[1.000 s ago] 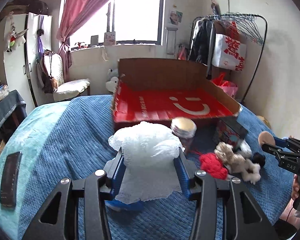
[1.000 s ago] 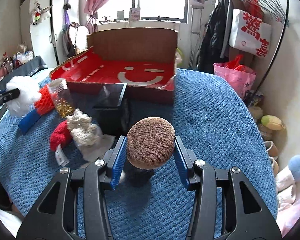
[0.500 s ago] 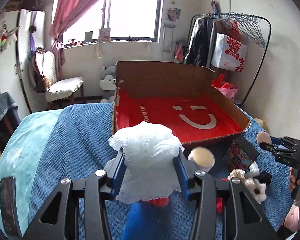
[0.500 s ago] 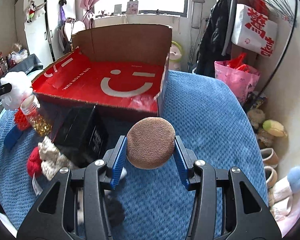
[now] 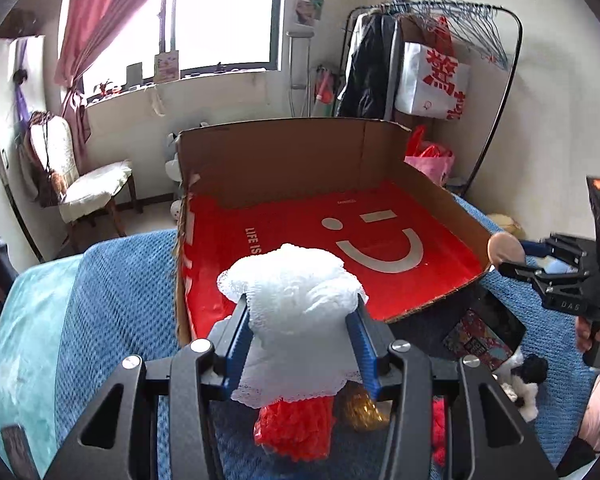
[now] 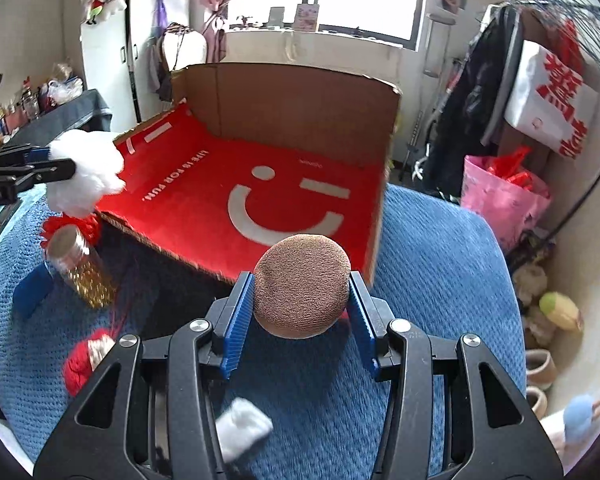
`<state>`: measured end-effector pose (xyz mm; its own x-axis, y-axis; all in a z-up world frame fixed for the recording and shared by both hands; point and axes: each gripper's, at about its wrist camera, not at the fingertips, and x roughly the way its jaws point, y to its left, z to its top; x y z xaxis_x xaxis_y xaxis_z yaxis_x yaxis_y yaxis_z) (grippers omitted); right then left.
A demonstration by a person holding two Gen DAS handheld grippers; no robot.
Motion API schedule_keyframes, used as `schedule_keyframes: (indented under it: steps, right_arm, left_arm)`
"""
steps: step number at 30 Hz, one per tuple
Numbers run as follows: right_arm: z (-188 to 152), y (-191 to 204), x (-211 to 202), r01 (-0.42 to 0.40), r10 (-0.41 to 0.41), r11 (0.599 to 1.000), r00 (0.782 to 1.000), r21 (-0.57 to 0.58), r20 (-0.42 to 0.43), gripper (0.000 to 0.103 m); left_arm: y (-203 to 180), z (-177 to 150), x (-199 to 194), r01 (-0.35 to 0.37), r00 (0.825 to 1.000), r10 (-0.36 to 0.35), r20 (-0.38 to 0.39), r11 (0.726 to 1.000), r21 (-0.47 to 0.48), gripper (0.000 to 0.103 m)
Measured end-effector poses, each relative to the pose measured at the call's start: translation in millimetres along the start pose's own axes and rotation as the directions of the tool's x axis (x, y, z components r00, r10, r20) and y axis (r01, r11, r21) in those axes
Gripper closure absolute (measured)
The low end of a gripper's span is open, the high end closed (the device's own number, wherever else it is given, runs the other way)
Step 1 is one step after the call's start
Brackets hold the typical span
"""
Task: Organize soft objects
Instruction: 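Carry the sponge and bath puff with both tools into the red-lined box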
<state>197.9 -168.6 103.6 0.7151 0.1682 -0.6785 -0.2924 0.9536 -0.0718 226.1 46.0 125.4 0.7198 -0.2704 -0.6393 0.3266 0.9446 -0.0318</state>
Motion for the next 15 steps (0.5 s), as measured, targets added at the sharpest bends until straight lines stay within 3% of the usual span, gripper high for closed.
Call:
schedule_keyframes:
  steps: [11,15]
  right_arm:
    - [48.3,11.8,30.0,-0.055,0.054,0.997,0.998,-0.047,-0.035,0.059]
    - [65.9,16.3,53.4,-0.065,0.060,0.996,0.995,-0.063,-0.082,0.059]
  left_arm:
    - [-4.8,33.0,25.8,-0.010,1.000,0.011,-0.017,0.996,0.087,0.055]
    - [-2.7,49.6,37.4,0.024,0.999,-0.021,-0.035,0.996,0.082,0.055]
